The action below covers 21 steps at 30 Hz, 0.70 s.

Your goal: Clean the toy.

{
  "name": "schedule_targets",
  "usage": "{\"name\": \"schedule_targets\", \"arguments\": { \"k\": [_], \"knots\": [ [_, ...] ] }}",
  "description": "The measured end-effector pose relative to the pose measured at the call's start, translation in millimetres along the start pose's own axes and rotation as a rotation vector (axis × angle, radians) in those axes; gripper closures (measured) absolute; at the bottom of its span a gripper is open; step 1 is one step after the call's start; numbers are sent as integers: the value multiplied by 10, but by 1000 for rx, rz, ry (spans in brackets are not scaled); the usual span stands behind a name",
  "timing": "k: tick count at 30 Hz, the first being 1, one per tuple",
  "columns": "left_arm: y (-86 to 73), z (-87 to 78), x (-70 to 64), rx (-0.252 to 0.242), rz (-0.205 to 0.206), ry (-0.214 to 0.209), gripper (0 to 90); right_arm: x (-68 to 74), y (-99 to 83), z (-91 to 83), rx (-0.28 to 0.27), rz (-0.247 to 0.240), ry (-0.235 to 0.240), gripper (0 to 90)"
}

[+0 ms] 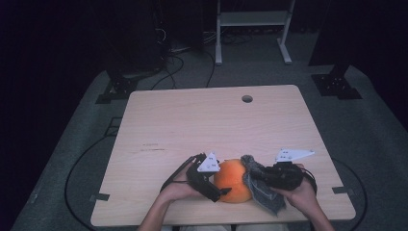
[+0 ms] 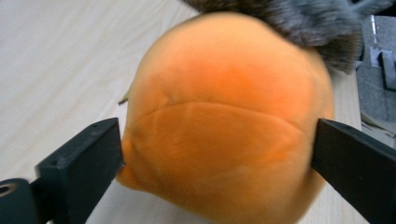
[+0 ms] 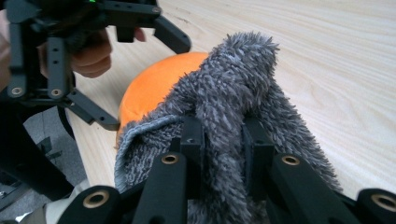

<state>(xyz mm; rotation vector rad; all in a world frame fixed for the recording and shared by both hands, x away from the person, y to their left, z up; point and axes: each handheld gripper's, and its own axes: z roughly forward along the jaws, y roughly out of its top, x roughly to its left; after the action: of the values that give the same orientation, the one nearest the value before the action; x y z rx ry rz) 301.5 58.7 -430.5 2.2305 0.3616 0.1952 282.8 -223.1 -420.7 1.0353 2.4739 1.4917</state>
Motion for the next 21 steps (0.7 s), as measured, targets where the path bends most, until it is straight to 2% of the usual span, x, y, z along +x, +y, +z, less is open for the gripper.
{"name": "schedule_targets", "arguments": {
  "k": [2, 3, 4, 5, 6, 7, 9, 10, 11, 12, 13, 14, 15, 16, 18, 19, 20, 21],
  "knots": [
    [1, 52, -19, 7, 6, 5, 21, 1, -9, -6, 3, 0, -2, 736],
    [-1, 65, -43, 3, 24, -1, 63, -1, -14, -12, 6, 2, -5, 736],
    [-1, 65, -43, 3, 24, -1, 121, -1, -14, -12, 6, 2, -5, 736],
    [4, 39, -80, -22, 83, 41, 214, -9, -15, -24, 4, 11, -6, 738],
    [4, 39, -80, -22, 83, 41, 279, -9, -15, -24, 4, 11, -6, 738],
    [32, 11, -142, -78, 156, 95, 322, -23, -4, -56, -2, 23, -9, 741],
    [89, -10, -193, -121, 244, 163, 344, -29, 18, -129, -13, 19, -29, 743],
    [89, -10, -193, -121, 244, 163, 343, -32, 30, -161, -25, 16, -47, 744],
    [117, 14, -231, -128, 326, 237, 335, -33, 40, -181, -34, 14, -58, 745],
    [117, 14, -231, -128, 326, 237, 325, -24, 58, -201, -45, 11, -66, 745],
    [119, 71, -258, -126, 360, 258, 317, 13, 82, -204, -62, -4, -80, 746],
    [119, 71, -258, -126, 360, 258, 302, 82, 115, -192, -63, -34, -89, 745],
    [107, 106, -300, -140, 386, 248, 286, 170, 153, -159, -64, -69, -82, 744],
    [107, 106, -300, -140, 386, 248, 271, 170, 153, -159, -64, -69, -82, 744],
    [86, 124, -336, -119, 400, 238, 263, 357, 221, -33, -49, -152, -67, 739],
    [60, 124, -335, -109, 403, 244, 260, 392, 235, 20, -36, -173, -74, 740],
    [36, 119, -328, -109, 393, 241, 261, 385, 233, 50, -31, -176, -82, 740],
    [-19, 98, -292, -115, 353, 220, 263, 300, 206, 57, -30, -156, -95, 742]
  ]
}}
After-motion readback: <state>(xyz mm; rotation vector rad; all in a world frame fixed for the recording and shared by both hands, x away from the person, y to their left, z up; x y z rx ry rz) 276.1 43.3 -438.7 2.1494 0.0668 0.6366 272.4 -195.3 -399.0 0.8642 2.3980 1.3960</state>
